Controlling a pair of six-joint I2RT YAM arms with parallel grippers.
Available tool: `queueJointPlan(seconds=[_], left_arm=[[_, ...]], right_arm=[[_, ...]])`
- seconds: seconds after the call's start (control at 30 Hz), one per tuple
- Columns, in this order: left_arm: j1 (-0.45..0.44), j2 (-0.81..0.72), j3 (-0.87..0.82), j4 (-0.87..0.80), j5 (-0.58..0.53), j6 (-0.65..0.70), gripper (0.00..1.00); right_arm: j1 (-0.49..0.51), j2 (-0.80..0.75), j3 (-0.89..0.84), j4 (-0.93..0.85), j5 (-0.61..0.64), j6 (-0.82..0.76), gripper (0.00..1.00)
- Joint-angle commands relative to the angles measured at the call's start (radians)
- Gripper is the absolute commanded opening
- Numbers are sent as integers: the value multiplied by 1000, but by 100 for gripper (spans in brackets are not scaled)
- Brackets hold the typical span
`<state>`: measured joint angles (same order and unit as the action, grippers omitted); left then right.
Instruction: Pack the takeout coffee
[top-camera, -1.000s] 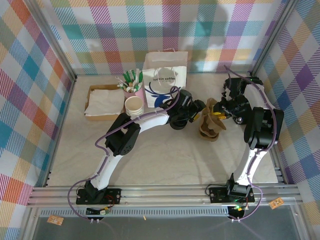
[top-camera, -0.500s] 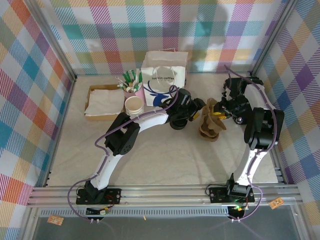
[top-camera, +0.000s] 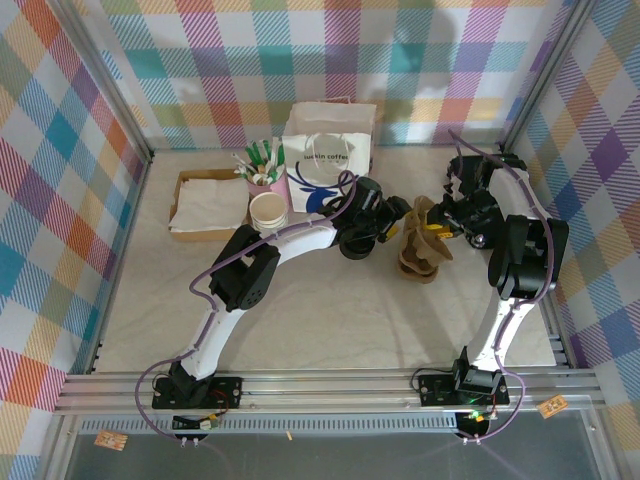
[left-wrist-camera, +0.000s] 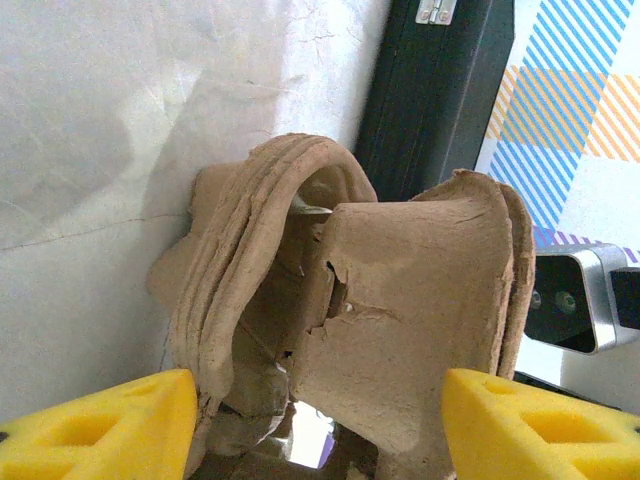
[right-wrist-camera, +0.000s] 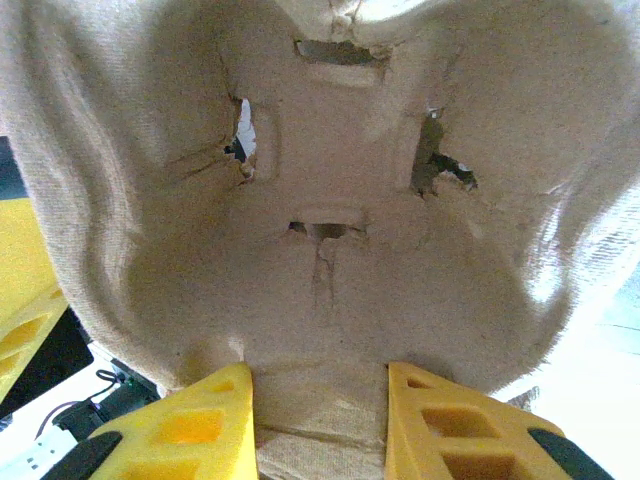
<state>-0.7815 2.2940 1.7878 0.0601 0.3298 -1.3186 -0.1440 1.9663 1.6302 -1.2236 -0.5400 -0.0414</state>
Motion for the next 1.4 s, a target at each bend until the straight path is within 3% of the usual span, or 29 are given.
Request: queueJointPlan(seconds=[0.0, 1.37], left_arm=[[7, -33, 17, 43, 30, -24, 66], [-14, -54, -32, 84, 45, -60, 66]], right_arm=[[-6, -20, -4, -23, -25, -14, 30], [-6, -7, 3, -33, -32, -17, 29]])
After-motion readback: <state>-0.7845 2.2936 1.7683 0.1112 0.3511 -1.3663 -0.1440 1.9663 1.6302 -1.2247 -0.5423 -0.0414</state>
